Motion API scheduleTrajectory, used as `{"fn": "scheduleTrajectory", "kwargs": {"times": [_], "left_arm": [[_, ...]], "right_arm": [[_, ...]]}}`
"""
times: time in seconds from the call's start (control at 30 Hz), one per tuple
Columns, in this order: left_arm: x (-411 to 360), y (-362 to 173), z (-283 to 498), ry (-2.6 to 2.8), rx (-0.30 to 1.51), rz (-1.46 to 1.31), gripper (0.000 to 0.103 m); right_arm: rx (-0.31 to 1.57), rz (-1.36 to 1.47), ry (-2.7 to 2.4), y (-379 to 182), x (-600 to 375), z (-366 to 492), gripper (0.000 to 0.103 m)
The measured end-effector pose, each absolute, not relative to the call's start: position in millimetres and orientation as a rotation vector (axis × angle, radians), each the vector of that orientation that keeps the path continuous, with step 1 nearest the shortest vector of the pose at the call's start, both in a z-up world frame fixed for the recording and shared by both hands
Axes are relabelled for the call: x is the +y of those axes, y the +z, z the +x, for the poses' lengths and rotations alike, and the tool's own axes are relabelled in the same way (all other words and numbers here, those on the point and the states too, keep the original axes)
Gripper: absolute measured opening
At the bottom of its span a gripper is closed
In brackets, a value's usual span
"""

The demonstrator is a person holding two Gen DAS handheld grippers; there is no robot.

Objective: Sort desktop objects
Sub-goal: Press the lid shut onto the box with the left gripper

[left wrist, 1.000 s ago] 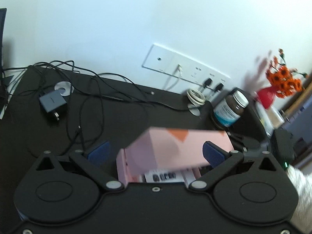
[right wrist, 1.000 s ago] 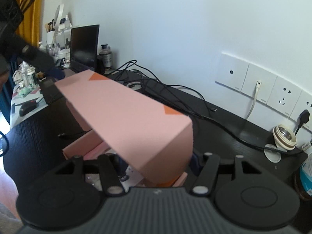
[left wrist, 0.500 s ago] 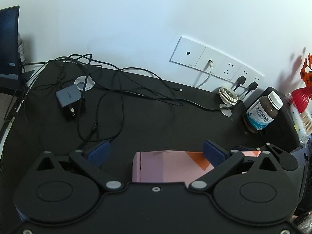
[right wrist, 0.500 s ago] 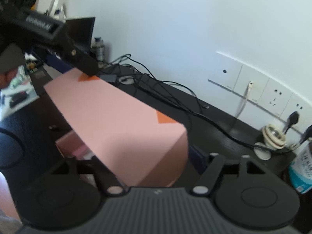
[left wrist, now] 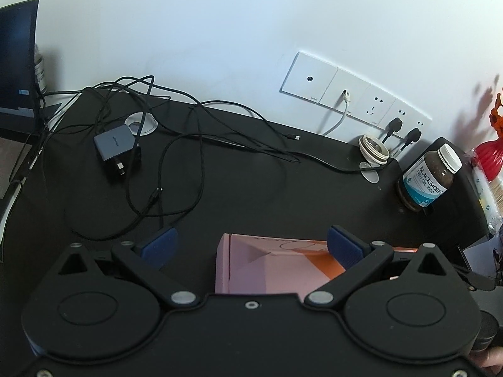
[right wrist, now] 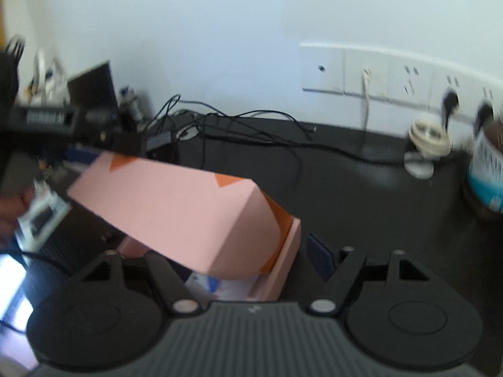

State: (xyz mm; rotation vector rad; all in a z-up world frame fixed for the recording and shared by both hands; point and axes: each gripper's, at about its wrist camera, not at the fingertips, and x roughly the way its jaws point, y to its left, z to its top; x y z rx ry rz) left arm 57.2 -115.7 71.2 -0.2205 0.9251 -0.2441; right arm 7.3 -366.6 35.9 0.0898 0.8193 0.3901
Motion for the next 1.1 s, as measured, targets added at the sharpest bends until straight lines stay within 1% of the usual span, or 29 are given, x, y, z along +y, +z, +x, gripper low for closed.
{"fn": "scheduleTrajectory", "kwargs": {"times": [0.13,0.5,1.1], "left_arm": [[-118.2,72.0,54.7,-0.226,0.944,-0.206,0.103],[-120.2,65.5,48.4,-0.211,0.997,-0.201,0.103],[-126.8,48.1,33.8,-0.205,1.025,-0.129,0.103]], "right_arm": [[0.868,0.163,0.36,32.9,-369.7,4.2,0.072],[0.979,0.214,0.32,17.7,-369.1,-1.4,0.072],[1.027,0.169,0.337,-4.7,-363.5,-21.0,0.072]]}}
